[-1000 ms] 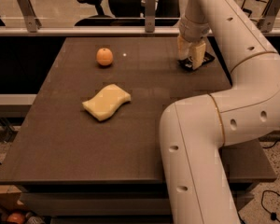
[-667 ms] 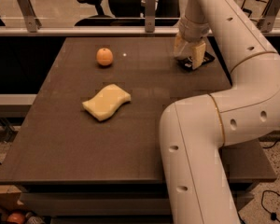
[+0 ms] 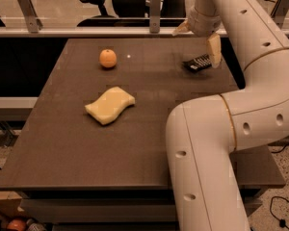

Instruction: Move rxbar chocolate near sponge

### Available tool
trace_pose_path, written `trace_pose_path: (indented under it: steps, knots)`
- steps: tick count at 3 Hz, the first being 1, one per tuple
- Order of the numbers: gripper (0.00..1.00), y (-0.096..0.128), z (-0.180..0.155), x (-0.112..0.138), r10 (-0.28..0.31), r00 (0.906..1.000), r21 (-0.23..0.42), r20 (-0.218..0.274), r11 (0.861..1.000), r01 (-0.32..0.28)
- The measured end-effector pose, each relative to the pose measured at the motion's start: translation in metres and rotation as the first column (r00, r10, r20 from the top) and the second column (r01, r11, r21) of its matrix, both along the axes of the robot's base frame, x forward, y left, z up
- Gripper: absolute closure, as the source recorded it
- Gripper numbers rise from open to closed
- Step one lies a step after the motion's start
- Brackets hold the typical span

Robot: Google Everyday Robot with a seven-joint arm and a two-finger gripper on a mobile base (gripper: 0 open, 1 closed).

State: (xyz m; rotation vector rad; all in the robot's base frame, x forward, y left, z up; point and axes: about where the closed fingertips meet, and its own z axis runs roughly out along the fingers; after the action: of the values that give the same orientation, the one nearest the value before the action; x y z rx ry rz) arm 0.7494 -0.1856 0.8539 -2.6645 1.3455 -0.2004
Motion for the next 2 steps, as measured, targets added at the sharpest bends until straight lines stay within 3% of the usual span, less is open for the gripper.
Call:
trace_pose_path:
  steps: [1,2]
  knots:
    - [0.00,-0.004,0.023,-0.007,0.028,0.9993,-0.023,0.024,0.999,-0.027]
    - [0.00,-0.005,0.042,-0.019,0.100,0.9937,0.026,0.050,0.994,-0.102]
